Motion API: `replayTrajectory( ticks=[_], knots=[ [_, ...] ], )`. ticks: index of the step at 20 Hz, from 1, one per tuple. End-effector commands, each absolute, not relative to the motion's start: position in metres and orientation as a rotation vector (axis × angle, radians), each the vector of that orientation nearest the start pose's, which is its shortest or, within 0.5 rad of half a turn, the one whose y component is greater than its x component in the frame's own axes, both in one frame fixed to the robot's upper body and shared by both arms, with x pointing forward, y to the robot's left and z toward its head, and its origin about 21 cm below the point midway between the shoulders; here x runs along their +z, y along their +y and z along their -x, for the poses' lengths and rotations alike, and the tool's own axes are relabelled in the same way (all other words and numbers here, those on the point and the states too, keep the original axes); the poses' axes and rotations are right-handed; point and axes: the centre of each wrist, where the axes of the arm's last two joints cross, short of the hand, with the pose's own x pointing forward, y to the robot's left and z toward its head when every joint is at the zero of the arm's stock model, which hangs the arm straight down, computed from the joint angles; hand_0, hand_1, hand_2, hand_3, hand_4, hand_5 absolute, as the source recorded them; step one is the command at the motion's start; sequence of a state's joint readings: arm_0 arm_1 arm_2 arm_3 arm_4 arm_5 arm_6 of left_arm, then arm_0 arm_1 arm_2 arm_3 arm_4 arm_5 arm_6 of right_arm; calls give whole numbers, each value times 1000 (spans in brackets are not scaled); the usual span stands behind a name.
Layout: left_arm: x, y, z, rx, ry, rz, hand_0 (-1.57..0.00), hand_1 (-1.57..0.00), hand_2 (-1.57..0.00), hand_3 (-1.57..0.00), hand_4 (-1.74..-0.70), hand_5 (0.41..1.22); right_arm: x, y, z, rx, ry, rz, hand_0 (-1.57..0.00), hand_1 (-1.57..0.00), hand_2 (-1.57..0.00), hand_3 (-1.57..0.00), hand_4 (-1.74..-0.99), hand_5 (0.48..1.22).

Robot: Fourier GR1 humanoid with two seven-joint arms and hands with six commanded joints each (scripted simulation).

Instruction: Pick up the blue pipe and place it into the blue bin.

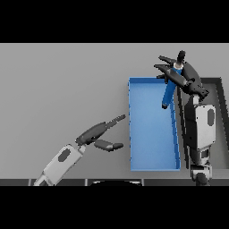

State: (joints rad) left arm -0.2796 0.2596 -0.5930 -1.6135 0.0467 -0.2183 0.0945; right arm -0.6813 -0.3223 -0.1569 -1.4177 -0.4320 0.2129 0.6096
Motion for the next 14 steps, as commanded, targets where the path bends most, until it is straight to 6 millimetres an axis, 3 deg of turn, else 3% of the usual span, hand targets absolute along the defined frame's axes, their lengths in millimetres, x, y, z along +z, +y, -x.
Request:
replayTrajectory(
  ticks=[1, 4, 6, 7, 10, 12, 13, 14],
  knots=[
    [52, 125, -255, -963, -1540, 436, 1, 1, 1, 1, -825, 468, 186, -265, -370, 247, -1447, -249, -1571, -1571, -1571, -1571, -1499, 1221],
    [46, 127, -257, -967, -1516, 433, 1, 1, 1, 1, -829, 470, 153, -273, -363, 170, -1324, -158, -1571, -1571, -1571, -1571, -1499, 1221],
    [48, 126, -256, -969, -1530, 434, 1, 1, 1, 1, -826, 470, 141, -276, -359, 176, -1262, -127, -1571, -1571, -1571, -1080, -1586, 1221],
    [48, 126, -257, -961, -1524, 438, 1, 1, 1, 1, -827, 471, 130, -276, -353, 192, -1220, -116, -1571, -1571, -1571, -1178, -1569, 1221],
    [46, 126, -254, -965, -1523, 430, 1, 1, 1, 1, -826, 475, 106, -272, -341, 231, -1114, -72, -1571, -1571, -1571, -693, -1653, 1205],
    [49, 124, -252, -965, -1520, 438, 1, 1, 1, 1, -827, 474, 94, -271, -337, 212, -1030, -43, -1571, -1571, -1571, -1009, -1583, 1199],
    [51, 124, -254, -966, -1522, 435, 1, 1, 1, 1, -829, 474, 88, -271, -338, 172, -978, -47, -1465, -1382, -1333, -807, -1534, 1190],
    [51, 122, -253, -966, -1524, 435, 1, 1, 1, 1, -830, 476, 85, -273, -338, 158, -927, -62, -1172, -1106, -1066, -646, -1477, 1178]
  ],
)
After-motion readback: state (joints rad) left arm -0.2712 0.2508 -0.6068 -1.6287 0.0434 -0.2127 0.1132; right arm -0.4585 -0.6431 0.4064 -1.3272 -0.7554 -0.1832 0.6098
